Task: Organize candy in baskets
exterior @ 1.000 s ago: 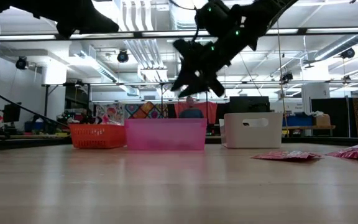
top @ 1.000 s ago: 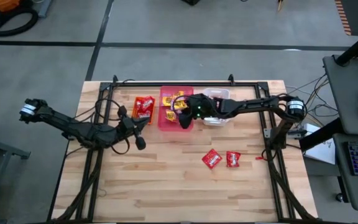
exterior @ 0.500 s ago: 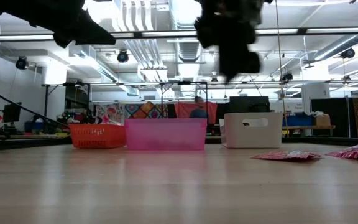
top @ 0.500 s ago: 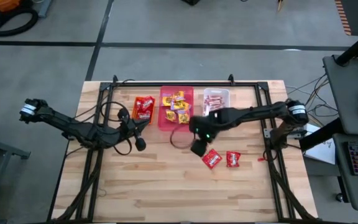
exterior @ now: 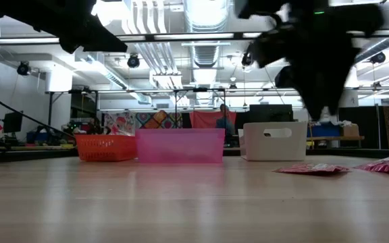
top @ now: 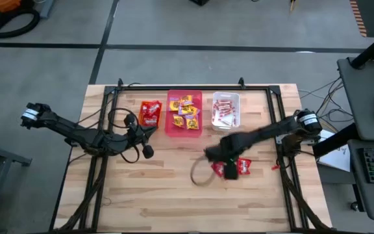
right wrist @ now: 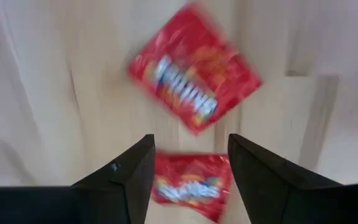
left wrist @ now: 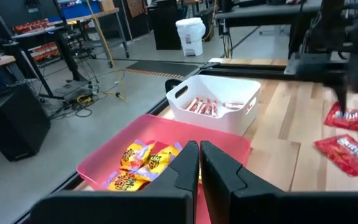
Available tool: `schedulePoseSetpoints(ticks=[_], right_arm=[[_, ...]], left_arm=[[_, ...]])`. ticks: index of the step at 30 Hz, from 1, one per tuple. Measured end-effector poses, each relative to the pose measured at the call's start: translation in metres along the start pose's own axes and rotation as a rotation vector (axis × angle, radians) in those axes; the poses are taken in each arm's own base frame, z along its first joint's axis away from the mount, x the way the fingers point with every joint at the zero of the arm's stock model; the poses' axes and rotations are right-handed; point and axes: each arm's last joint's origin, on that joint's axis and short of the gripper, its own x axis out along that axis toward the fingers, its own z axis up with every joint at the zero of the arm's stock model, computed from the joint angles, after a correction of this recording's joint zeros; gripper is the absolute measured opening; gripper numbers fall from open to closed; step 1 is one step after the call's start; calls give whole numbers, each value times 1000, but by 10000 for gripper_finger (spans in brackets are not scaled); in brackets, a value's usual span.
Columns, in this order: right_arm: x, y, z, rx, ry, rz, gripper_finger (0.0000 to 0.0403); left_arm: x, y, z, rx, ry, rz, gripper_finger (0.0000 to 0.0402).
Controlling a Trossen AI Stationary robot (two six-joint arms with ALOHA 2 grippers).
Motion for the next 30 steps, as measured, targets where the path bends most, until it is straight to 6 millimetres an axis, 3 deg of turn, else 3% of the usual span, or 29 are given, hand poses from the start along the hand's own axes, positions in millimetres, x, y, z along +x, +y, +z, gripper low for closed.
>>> schedulePoseSetpoints(ticks=[3, 6, 14, 20, 30], right_arm=[[10, 14, -7, -251, -16, -103, 196], [20, 18, -6, -338, -70, -166, 196], [32, -4, 1, -240, -140, -159, 196], [57, -16, -7, -255, -139, -119, 196], [78, -23, -13, -245, -214, -80, 187]], left_arm=[[1, -2, -1, 11, 8, 0, 0], [3, -3, -3, 21, 15, 1, 0], [7, -8, -4, 34, 28, 2, 0], [9, -11, -4, 25, 36, -4, 0], [12, -15, -5, -11, 36, -17, 0]])
